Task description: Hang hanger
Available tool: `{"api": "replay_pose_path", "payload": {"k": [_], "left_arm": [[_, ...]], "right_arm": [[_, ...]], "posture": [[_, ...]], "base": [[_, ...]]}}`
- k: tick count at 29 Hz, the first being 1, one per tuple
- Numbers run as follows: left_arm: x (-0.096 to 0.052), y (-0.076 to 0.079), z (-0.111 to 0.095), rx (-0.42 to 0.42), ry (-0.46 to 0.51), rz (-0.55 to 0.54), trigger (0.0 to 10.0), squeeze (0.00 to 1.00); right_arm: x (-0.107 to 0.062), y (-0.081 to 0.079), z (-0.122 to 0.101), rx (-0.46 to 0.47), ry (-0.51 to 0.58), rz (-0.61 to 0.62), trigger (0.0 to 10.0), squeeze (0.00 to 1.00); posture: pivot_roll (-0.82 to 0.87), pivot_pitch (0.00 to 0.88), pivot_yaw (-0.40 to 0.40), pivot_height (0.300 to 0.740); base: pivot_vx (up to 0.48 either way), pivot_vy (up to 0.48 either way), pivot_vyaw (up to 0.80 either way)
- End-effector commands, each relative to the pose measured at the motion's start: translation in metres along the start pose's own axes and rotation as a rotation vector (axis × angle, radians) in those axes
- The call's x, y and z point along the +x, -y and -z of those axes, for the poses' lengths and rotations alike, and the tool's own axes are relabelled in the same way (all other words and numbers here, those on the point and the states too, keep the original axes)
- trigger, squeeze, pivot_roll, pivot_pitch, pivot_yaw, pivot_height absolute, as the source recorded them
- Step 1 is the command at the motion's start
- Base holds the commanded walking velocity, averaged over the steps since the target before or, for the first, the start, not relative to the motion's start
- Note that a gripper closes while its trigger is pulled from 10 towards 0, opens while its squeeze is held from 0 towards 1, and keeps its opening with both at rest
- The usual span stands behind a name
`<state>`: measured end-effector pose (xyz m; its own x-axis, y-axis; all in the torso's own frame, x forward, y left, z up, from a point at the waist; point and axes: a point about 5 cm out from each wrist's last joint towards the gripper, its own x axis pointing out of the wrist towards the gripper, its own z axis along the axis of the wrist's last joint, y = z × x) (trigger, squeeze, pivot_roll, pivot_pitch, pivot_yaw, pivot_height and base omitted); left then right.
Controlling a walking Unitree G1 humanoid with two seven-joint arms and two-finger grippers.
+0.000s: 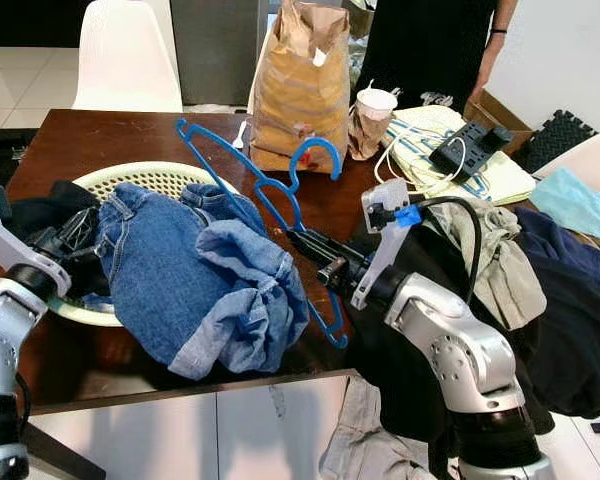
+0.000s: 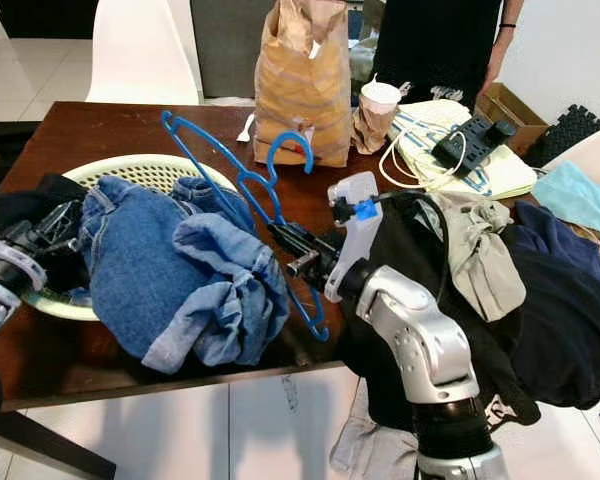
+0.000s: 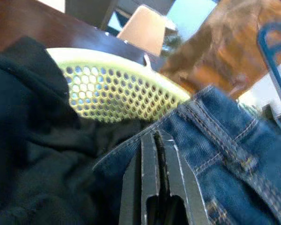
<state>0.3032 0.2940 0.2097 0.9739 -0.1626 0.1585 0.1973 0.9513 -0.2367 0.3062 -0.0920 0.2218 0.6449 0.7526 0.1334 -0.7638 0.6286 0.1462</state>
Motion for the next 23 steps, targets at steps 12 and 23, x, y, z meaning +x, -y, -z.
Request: {"api": "replay_pose_path", "payload": {"k": [12,23], "left_arm": [[-0.020,-0.005,-0.045,0.354,-0.010,0.055,10.0,1.00],[-0.052,-0.049,-0.071,0.443,-0.024,-0.009,10.0,1.00]], "right_arm": [[-0.001,-0.001,-0.002,0.002,0.004,0.000,10.0,0.00],[-0.005,0.001,-0.003,-0.004,-0.006,-0.001,10.0,0.00]], "posture": [[-0.07,0.167,-0.099,0.740],[-0.09,0.180,-0.115,0.740]], "base": [[0.000,0.000,0.00],[0.000,0.000,0.00]]}}
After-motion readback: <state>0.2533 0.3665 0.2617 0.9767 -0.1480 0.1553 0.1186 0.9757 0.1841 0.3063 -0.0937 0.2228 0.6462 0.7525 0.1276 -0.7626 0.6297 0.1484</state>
